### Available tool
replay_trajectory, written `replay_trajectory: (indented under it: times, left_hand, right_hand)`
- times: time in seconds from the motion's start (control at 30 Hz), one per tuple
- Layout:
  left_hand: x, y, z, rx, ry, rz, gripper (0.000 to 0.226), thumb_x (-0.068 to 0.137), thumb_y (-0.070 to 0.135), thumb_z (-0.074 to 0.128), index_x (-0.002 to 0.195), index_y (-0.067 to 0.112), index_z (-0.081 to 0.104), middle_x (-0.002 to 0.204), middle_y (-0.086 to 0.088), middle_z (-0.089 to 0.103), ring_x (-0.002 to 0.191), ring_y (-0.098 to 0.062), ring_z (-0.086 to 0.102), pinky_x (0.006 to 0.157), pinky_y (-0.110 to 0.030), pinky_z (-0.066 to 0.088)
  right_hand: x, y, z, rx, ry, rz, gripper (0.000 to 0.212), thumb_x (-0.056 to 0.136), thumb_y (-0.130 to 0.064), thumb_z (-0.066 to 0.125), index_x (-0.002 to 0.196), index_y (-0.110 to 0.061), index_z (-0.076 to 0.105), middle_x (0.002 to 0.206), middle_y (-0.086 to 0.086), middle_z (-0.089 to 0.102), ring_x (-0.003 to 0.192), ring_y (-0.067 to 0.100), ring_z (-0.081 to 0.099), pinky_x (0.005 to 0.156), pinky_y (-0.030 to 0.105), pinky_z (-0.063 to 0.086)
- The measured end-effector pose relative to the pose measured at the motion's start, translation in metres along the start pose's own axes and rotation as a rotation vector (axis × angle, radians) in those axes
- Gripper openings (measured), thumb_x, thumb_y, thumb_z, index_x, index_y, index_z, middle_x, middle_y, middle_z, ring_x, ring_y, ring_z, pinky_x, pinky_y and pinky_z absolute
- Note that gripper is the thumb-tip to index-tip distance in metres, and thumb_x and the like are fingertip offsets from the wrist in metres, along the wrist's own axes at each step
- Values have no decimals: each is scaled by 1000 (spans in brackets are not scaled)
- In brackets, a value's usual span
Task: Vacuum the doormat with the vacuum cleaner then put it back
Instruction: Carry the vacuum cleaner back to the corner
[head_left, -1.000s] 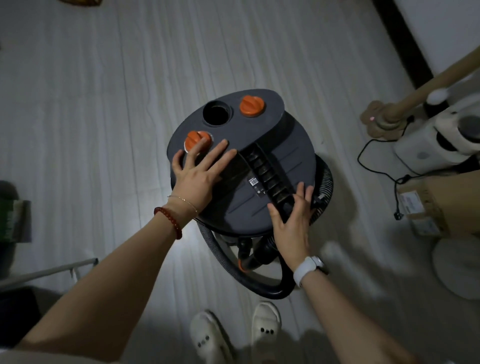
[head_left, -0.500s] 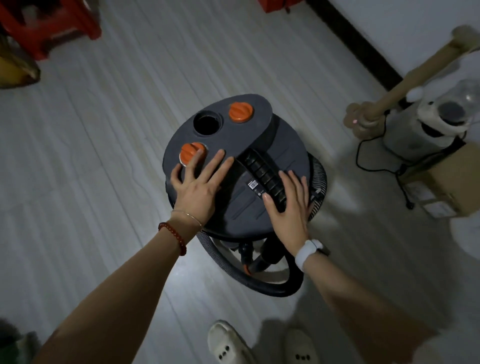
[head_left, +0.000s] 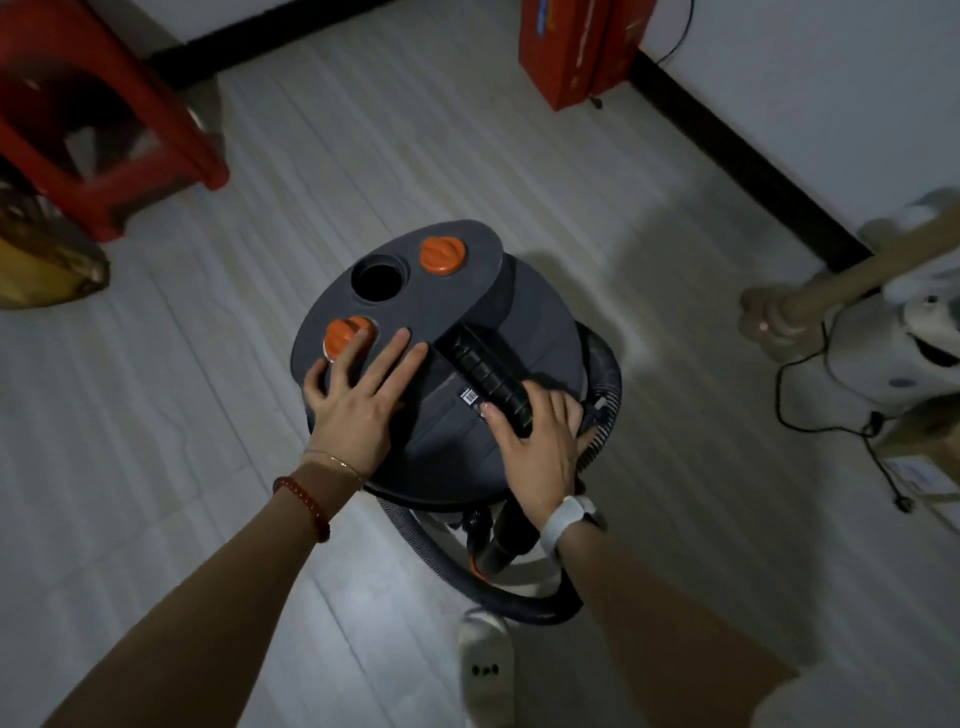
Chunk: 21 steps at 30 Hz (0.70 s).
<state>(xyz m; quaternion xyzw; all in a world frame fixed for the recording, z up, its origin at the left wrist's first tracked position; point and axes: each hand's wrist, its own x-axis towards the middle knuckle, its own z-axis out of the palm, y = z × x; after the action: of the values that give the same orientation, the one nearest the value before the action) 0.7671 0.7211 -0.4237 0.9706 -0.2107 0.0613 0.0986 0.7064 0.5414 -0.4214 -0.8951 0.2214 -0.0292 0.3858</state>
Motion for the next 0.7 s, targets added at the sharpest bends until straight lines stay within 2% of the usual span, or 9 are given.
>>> replay_trajectory:
  times: [0.07,0.13,0.27,0.37,0.47,0.6,0.7]
  left_hand:
    - [26,-31,-1,7,14,30,88,67,1,75,138,28,31,145,6,26,130,-30,21,87,-66,32]
    - [53,-60,-1,30,30,69,83,70,3,72,138,29,32,145,7,27,130,-29,22,88,-64,33]
    - [104,-110,2,47,46,159,63,81,15,45,139,33,29,146,9,26,132,-28,23,91,-60,32]
    - [146,-149,5,74,119,241,69,80,10,53,140,35,28,146,8,35,131,-28,28,94,-57,32]
    - [193,-192,7,75,185,322,61,81,11,54,136,32,38,142,7,44,128,-27,34,93,-55,36]
    - [247,-239,9,89,104,362,61,78,16,41,135,35,35,143,9,32,129,-28,29,94,-55,35]
    - [293,-278,10,66,79,406,64,77,13,44,136,34,33,144,8,30,130,-29,26,94,-57,36]
  right_hand:
    - [20,-23,19,37,-2,29,76,70,-69,35,120,-16,56,121,2,57,125,23,35,106,64,17]
    - [38,-44,38,77,41,48,71,70,-68,40,116,-17,58,117,0,60,121,22,38,103,65,22]
    - [74,-84,69,63,64,167,61,70,-64,52,111,-20,59,119,-2,58,123,22,39,107,62,16]
    - [103,-115,92,34,63,209,54,79,-54,60,119,-18,54,128,3,52,127,24,33,109,60,15]
    - [135,-152,120,19,85,251,52,86,-46,57,126,-14,50,129,5,51,128,26,33,109,62,13]
    - [176,-190,148,-9,112,267,56,87,-49,51,129,-13,47,128,6,52,128,29,34,109,63,13]
    - [214,-224,171,2,119,309,56,87,-51,49,130,-15,46,129,5,51,128,28,33,108,62,16]
